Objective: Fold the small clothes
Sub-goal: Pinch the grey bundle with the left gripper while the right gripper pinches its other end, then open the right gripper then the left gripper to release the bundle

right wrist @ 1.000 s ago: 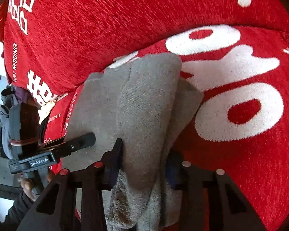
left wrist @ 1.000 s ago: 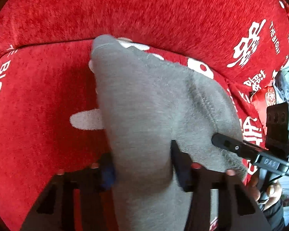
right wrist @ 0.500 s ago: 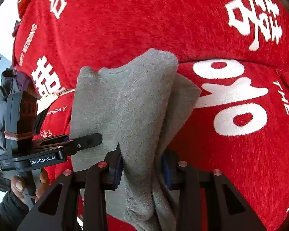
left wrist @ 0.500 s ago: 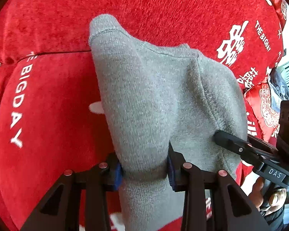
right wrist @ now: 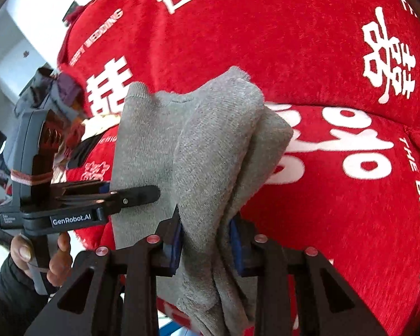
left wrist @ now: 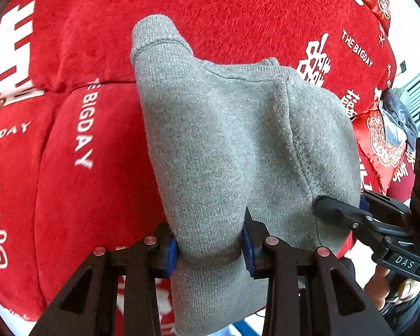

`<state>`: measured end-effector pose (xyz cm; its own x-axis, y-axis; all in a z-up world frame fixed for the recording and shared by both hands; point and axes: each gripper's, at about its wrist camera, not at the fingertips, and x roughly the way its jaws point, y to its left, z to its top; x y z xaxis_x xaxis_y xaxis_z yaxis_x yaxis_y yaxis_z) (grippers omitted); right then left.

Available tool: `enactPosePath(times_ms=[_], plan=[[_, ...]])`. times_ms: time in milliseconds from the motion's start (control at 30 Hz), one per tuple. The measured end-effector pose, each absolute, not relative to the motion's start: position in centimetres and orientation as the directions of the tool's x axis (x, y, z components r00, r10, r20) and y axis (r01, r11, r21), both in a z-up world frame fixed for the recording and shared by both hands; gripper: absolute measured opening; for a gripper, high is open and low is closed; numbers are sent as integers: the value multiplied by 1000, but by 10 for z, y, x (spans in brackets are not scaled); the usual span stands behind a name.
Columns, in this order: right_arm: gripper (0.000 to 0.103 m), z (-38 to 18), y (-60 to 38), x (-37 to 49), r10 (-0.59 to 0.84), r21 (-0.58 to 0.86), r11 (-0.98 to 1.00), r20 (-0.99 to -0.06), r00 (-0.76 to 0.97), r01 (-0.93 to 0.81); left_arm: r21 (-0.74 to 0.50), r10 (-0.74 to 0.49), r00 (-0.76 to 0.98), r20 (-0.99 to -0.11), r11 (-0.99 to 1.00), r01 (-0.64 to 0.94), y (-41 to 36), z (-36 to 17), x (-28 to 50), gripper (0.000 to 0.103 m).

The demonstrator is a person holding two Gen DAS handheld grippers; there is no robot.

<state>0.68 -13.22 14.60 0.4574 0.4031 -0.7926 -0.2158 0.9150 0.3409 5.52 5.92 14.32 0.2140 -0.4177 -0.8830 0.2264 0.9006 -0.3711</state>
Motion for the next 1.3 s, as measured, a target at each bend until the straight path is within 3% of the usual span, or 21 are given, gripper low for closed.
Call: enactPosePath(times_ms=[200,333,500,600,667,800,933,1133,1167,1233,1300], plan=[[29,139,-118,-21,429,363,903,-803,415,-231,-368,-402,183,-897,910,193,75,132,26,37],[20,126,-115,-26,460,402,888,-799,389,-223,-364,-393,164,-904,913,184,79,112,22,37],[20,97,-106,-18,353,292,932,-865,356,-215,-322,-338,160,-928,940,117,95,79,37,37],[33,86,-120,-17,314,271,948,-882,351,-168,-348,-355,146,-924,935,71,114,60,38,38],[60,82,-131,-19,291,255,956,-886,361,-144,-372,-375,152,-915,927,50,125,56,37,48],[62,85,-135,-27,301,260,953,-876,376,-157,-406,-399,205,-894,914,5,145,67,28,51],[62,89,-106,-35,349,251,924,-862,367,-289,-382,-387,263,-884,921,74,140,87,7,51],[62,57,-80,-39,347,232,898,-896,277,-375,-245,-299,251,-921,943,225,97,70,-26,51],[61,50,-84,-39,339,232,904,-901,271,-359,-219,-268,243,-932,953,211,96,60,-27,52],[61,41,-97,-38,365,274,905,-893,264,-327,-218,-252,256,-933,964,153,105,47,-25,85],[61,40,-107,-39,411,325,895,-869,276,-306,-252,-266,247,-932,964,87,118,38,-22,95]])
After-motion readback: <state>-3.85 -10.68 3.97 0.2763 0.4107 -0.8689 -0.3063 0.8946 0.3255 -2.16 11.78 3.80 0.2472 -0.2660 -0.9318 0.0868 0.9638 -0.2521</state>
